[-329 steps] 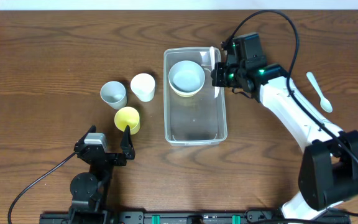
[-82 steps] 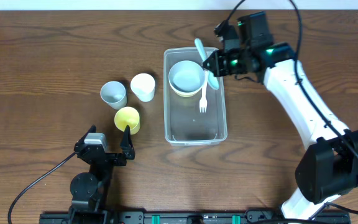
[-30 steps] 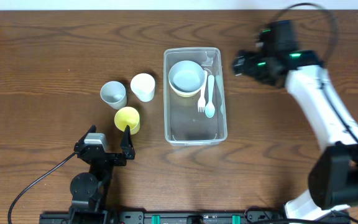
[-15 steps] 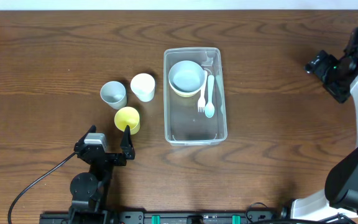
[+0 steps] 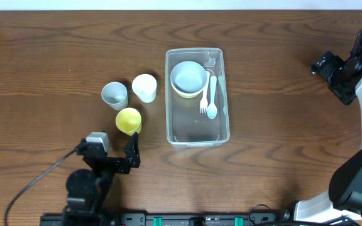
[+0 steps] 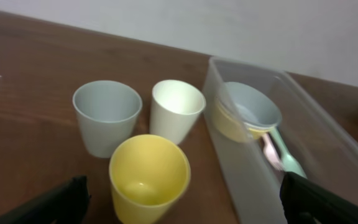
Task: Pack container
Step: 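Move the left gripper to the yellow cup and grasp its rim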
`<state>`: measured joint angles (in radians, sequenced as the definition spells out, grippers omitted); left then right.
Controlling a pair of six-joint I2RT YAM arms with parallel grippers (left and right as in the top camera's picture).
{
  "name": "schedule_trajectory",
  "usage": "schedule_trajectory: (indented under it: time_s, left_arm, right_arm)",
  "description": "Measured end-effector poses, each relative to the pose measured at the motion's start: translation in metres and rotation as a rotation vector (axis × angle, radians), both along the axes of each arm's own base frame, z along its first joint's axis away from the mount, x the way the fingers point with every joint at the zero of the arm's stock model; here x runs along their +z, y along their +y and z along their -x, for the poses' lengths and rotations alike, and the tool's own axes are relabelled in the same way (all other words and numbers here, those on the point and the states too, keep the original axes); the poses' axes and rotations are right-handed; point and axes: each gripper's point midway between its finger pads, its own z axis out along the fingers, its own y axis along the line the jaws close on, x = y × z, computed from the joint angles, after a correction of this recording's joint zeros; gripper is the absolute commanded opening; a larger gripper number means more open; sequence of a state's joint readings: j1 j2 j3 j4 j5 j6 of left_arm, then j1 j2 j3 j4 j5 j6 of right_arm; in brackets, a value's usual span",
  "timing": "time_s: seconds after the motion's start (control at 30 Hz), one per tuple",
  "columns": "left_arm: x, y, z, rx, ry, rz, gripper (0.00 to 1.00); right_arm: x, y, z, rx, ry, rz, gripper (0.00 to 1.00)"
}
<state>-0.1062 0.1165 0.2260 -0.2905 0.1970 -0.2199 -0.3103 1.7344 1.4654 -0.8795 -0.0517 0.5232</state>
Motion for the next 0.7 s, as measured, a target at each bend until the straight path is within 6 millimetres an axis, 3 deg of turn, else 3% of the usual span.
schedule_trajectory:
  time_s: [0.17, 0.27, 0.5, 0.7]
  left_arm:
    - [0.067, -0.002, 0.006, -0.018, 0.134, -0.023, 0.98]
    - [0.082, -0.002, 0.004, -0.019, 0.32, -0.043, 0.98]
    - [0.074, -0.005, -0.022, -0.023, 0.747, -0.086, 0.98]
    - [0.026, -0.007, -0.029, -0.029, 1.016, -0.106, 0.98]
  right_arm:
    - [0.0, 0.0, 0.0, 0.0, 0.0, 0.0, 0.99]
    - [0.0, 0.0, 0.0, 0.0, 0.001, 0.0, 0.99]
    - [0.0, 0.0, 0.0, -0.001, 0.0, 0.0, 0.99]
    - [0.0, 0.0, 0.0, -0.001, 0.0, 0.0, 0.99]
